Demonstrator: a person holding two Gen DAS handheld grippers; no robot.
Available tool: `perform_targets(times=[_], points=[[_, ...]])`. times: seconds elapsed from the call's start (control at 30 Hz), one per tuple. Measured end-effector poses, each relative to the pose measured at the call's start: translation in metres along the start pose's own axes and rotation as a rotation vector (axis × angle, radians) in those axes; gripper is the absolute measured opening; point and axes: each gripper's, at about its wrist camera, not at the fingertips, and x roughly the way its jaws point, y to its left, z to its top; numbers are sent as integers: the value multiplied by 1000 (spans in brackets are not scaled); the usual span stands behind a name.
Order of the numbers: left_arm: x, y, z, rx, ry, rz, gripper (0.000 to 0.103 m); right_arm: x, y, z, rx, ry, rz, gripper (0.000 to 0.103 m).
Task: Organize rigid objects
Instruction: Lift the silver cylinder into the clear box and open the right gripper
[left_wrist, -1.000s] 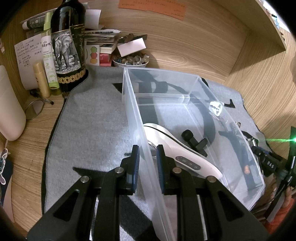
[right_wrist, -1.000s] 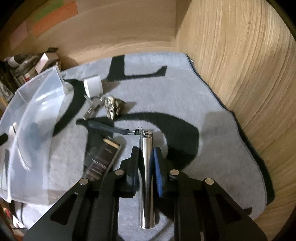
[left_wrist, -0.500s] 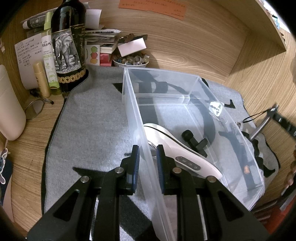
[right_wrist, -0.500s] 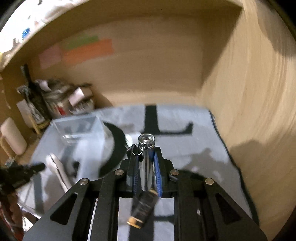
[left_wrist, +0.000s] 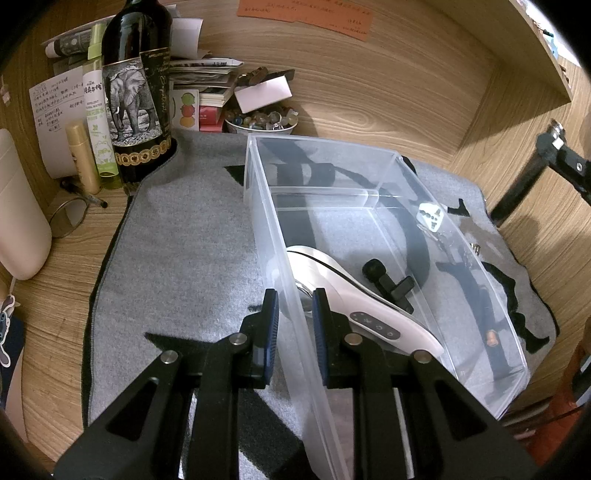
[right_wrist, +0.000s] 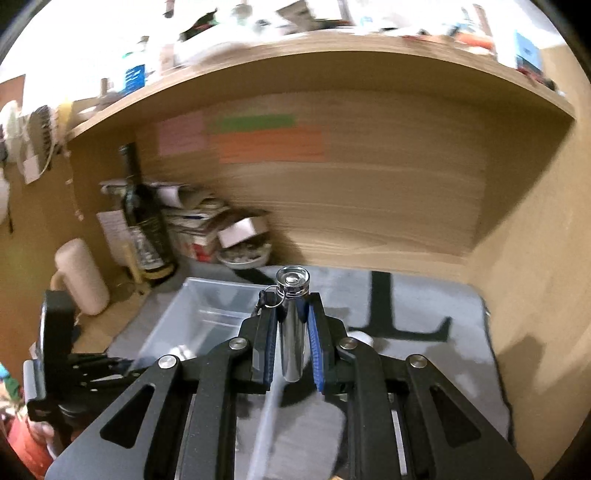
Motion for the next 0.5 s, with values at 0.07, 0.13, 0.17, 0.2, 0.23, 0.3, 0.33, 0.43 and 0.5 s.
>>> perform_targets(times=[0.07,0.13,0.17,0.2,0.23,0.3,0.33,0.43,0.5], points=[[0,0,0,2,0,1,19,6,10,1,-25,10,26,14],[-1,0,0,2,0,0,19,16,22,0,-56,31,55,14],[-1,0,0,1,0,-1,19,20,25,-2,-64,41,63,14],[-1,0,0,1,-1,0,19,27,30,-3,-74,58,76,14],[-1,0,0,0,-1,0,19,35,34,-6,-83,80,89,14],[-1,0,0,0,0,0,19,46,40,-10,-82,121,107,14],[-1,0,0,-1,0,-1,19,51,43,-13,-88,141,114,14],[-1,-1,0,1,-1,0,19,62,50,-22,-112,189,124,15],[-1,-1,0,0,-1,1,19,67,52,-26,-124,220,131,14]])
